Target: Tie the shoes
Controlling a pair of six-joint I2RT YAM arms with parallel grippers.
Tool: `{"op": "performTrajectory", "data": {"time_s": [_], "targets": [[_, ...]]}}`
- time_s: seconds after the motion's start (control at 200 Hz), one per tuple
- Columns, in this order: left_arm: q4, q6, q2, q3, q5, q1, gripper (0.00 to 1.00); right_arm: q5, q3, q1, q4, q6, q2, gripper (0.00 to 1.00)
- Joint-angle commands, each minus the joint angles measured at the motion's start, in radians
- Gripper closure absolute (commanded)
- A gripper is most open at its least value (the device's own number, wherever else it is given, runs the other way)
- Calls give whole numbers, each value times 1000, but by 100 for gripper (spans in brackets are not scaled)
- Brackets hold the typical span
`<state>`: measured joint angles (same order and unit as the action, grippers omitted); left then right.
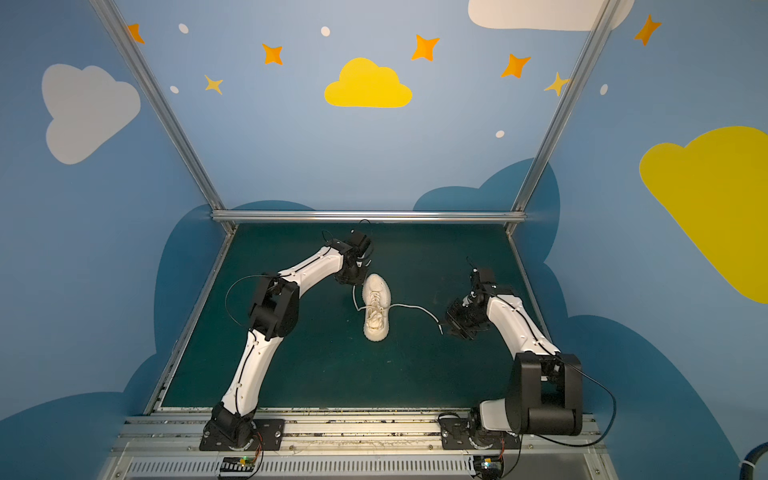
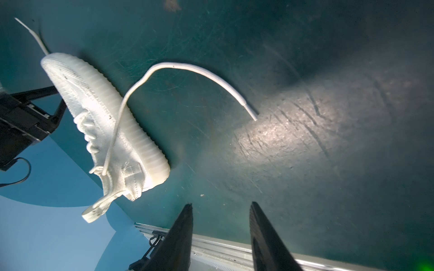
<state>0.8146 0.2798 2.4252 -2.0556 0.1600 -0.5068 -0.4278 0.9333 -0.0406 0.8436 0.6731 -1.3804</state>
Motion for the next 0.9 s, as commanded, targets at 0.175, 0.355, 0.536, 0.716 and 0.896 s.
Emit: {"op": "performTrajectory", "data": {"time_s": [0.175,0.355,0.536,0.716,0.896], "targets": [[21,-22,-73,41,-39,11,97,-9,4,8,31,-5,58,59],[80,-67,-130,-19,-37,-6,97,-12,-12,8,29,0,78,59],[149,-105,-140,-140,-50,-56,97,-12,-29,8,28,2,97,59],[202,-125,-98,-306,-77,-140,97,-12,-31,10,31,-4,104,59],[210,-143,-26,-401,-112,-214,97,-15,-33,12,31,-9,103,59]]}}
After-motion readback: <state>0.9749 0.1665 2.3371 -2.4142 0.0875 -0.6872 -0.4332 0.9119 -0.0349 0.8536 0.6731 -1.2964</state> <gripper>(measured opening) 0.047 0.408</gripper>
